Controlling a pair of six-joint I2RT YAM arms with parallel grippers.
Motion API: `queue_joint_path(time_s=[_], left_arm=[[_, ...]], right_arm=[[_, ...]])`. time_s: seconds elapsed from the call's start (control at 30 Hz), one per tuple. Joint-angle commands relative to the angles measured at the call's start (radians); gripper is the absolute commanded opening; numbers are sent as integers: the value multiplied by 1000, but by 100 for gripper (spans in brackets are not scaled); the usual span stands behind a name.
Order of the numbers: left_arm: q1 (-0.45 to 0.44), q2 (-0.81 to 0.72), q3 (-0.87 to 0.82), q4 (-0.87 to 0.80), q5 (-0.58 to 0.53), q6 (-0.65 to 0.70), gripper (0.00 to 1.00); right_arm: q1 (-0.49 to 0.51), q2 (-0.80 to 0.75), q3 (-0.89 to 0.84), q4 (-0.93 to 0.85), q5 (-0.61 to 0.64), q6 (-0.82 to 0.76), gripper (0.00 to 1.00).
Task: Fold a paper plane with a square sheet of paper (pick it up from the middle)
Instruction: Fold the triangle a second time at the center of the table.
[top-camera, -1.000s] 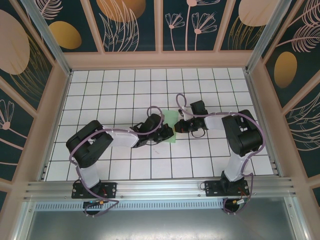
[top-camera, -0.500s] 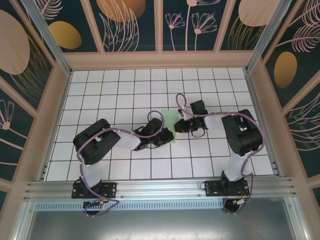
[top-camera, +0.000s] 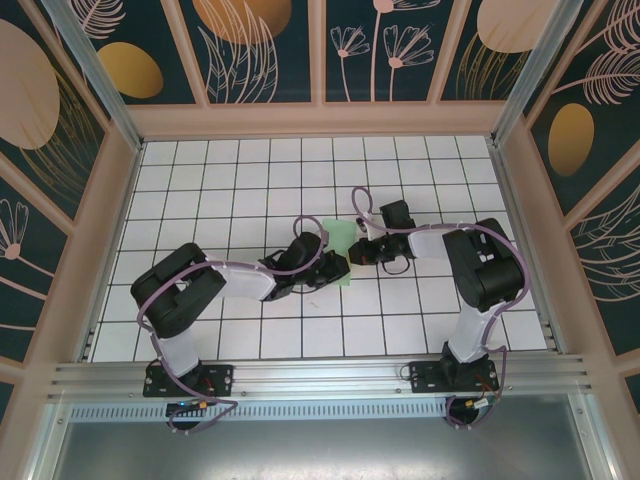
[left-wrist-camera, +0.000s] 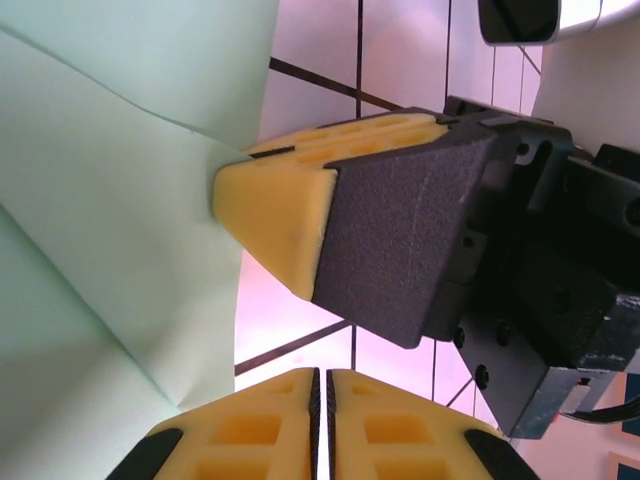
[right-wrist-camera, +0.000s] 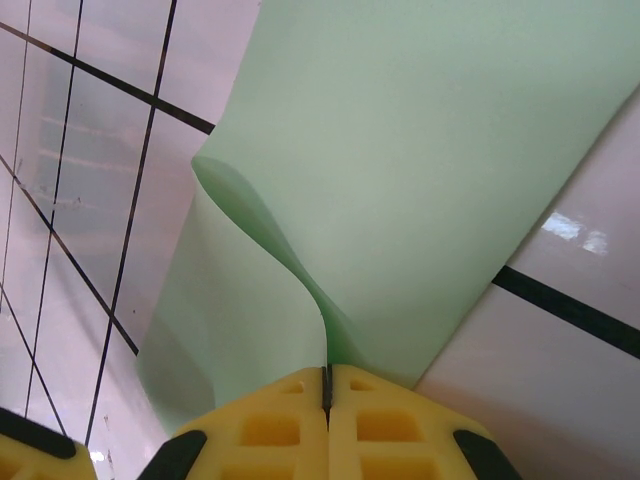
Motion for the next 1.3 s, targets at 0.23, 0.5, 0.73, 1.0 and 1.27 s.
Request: queue_joint_path(time_s=[0.23,0.5,0.73,1.0,1.27], left_arm=[[-32,75,12,10,20,-11,12],[-39,159,48,9,40,2,12],[-40,94,48,-77,14,40,14],[-39,-130,-4,-83,-143,56,15],[-40,-24,18,-57,-94,41,13]], right_arm=[[4,35,17,-4,6,-8,5],[4,40,19,-8,6,-10,5],[4,39,23,-9,12,-11,6],[4,32,22,-14,17,-13,6],[5,29,22,-18,17,-14,6]])
